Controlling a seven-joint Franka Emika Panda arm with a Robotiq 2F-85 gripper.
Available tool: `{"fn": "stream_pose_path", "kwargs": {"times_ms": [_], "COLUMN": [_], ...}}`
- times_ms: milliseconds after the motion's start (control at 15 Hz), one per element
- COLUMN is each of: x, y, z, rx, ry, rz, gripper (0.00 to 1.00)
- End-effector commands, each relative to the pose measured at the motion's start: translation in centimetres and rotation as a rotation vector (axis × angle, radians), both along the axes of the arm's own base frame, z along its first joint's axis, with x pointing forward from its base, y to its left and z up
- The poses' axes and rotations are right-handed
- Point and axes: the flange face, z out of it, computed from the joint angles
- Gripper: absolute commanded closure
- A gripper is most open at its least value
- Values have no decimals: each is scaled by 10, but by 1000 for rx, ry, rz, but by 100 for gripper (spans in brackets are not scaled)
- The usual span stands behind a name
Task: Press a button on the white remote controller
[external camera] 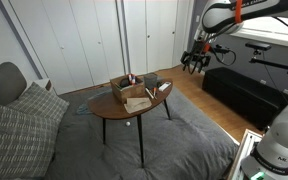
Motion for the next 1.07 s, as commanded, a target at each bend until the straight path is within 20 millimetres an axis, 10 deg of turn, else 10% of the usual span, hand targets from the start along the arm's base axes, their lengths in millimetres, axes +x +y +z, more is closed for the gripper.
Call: {"fn": "stream_pose_path", "kwargs": {"times_ms": [0,1000], "x": [22,66], "y": [-30,-49], "z": [-9,-29], "rx": [23,102], "ry": [-21,-33], "rz": [-133,-135], "gripper": [0,0]}}
